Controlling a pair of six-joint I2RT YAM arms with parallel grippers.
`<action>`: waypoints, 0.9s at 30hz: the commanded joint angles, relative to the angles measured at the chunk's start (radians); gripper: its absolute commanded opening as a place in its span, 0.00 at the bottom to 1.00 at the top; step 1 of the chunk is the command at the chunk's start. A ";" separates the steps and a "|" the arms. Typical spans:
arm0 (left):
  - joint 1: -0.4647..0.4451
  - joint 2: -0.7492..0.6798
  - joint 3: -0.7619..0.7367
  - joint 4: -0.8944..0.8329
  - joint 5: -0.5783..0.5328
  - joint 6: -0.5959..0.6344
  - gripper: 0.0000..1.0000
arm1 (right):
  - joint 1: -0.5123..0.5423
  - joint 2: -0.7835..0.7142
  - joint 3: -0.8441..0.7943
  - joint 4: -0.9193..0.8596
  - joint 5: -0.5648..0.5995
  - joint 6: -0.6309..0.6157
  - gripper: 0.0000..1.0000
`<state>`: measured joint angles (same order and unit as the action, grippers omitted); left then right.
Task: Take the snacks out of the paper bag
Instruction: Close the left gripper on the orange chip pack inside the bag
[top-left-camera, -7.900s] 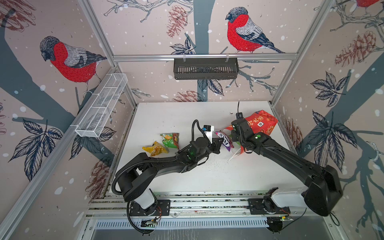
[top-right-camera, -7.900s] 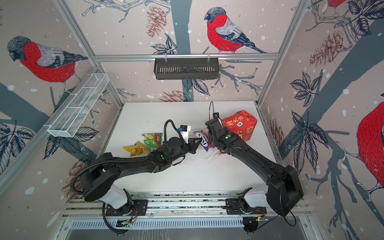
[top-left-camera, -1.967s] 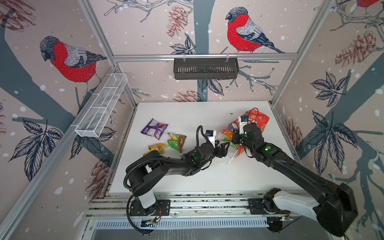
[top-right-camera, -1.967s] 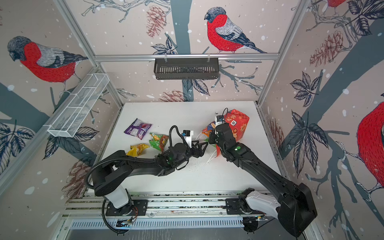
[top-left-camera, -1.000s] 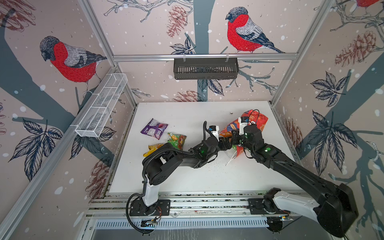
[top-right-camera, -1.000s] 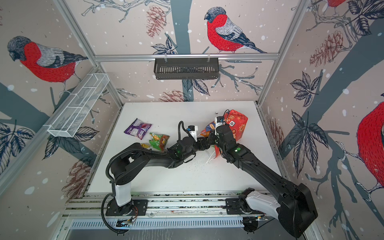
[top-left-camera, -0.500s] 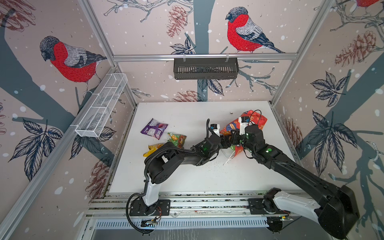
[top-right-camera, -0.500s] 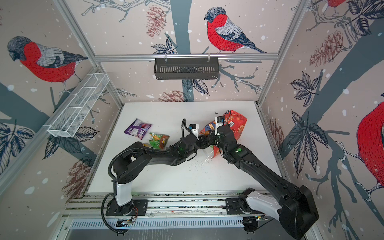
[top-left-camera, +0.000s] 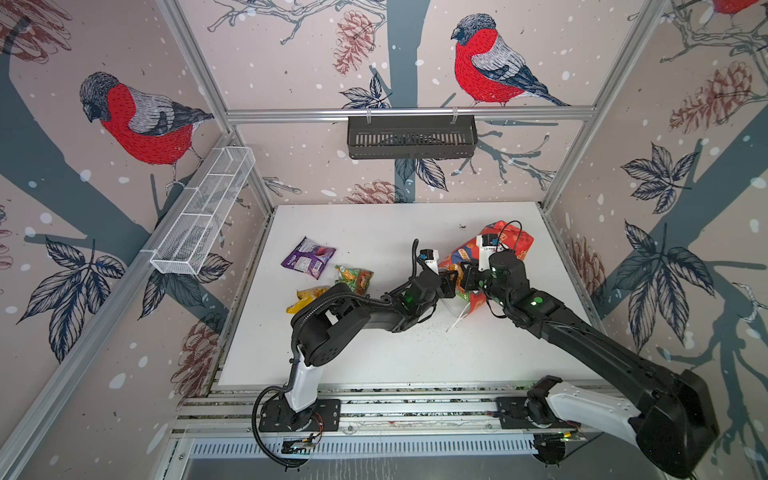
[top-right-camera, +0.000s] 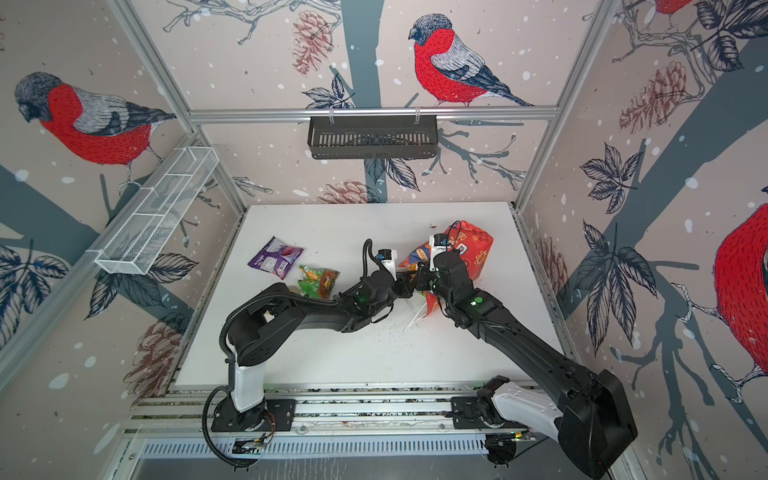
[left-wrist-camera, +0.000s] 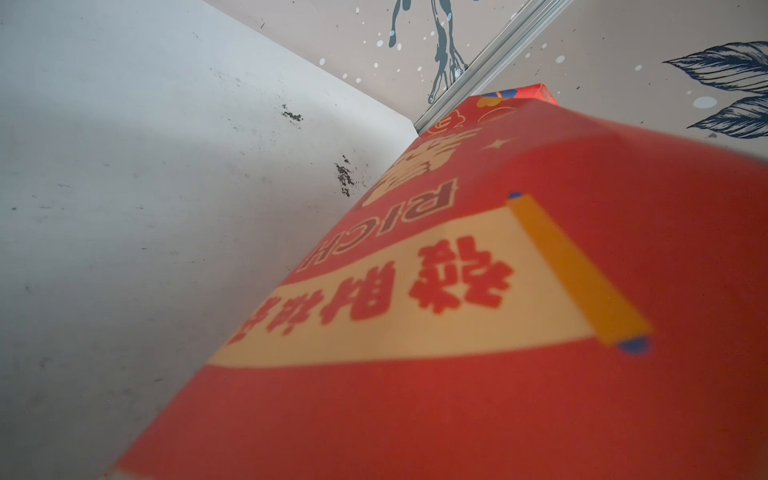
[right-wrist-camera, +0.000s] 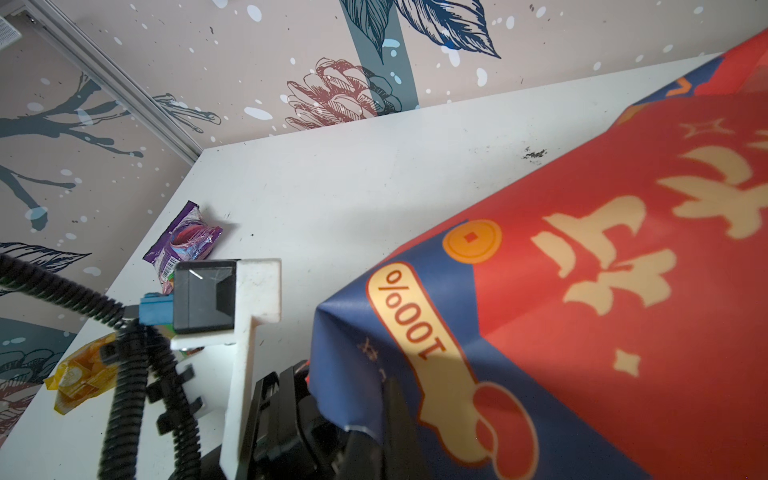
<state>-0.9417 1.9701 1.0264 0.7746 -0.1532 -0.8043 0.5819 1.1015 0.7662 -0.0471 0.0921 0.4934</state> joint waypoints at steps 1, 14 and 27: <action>0.002 -0.018 -0.008 0.034 -0.002 0.010 0.15 | 0.002 -0.002 0.002 0.036 -0.006 0.002 0.02; 0.003 -0.049 -0.049 0.031 -0.003 0.020 0.00 | 0.001 0.000 0.001 0.033 0.003 -0.001 0.02; 0.003 -0.098 -0.105 0.049 0.016 0.021 0.00 | 0.001 0.004 0.005 0.032 0.008 -0.001 0.02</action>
<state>-0.9417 1.8896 0.9295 0.7780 -0.1421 -0.7856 0.5819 1.1065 0.7666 -0.0441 0.0921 0.4938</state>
